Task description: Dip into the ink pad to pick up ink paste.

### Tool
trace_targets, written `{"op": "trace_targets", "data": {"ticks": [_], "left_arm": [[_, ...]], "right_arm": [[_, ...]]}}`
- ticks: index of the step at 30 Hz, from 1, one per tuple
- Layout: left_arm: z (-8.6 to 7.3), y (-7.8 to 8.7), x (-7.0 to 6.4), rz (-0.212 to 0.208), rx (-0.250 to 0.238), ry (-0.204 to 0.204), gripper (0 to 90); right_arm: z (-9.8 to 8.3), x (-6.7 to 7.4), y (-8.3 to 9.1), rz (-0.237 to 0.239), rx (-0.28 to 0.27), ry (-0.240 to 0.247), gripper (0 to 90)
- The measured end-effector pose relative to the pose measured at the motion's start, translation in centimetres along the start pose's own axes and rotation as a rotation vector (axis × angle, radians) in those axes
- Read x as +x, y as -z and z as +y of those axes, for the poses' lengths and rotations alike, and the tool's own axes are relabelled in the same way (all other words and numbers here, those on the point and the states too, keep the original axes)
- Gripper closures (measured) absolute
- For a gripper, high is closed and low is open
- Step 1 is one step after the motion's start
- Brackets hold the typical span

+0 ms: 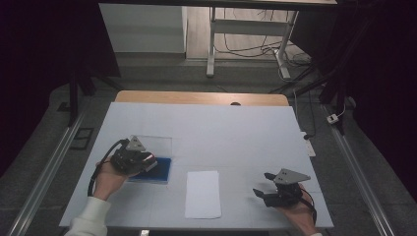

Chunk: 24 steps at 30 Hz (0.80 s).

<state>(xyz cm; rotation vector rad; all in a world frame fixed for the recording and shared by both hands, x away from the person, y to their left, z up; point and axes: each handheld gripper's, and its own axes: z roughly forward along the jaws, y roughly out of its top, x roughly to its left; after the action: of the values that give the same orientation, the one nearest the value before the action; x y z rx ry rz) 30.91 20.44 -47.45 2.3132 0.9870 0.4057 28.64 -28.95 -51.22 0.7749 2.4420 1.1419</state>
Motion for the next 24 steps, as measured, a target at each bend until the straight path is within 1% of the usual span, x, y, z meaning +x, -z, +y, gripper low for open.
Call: {"op": "trace_targets", "data": {"ticks": [7,18,21,24], "left_arm": [[-0.3,-0.8,0.0,-0.001,0.015,0.006,70.0],[-0.4,-1.3,0.0,-0.010,0.029,0.008,70.0],[-0.5,-1.3,0.1,-0.014,0.026,0.015,70.1],[-0.4,-1.3,0.0,-0.007,0.031,0.013,70.1]], "right_arm": [[0.0,0.0,0.0,0.001,0.004,-0.001,26.8],[0.0,0.0,-0.1,-0.002,0.010,0.002,26.8],[0.0,0.0,-0.1,0.000,0.009,-0.001,26.8],[0.0,0.0,-0.1,-0.002,0.011,0.001,26.8]]}}
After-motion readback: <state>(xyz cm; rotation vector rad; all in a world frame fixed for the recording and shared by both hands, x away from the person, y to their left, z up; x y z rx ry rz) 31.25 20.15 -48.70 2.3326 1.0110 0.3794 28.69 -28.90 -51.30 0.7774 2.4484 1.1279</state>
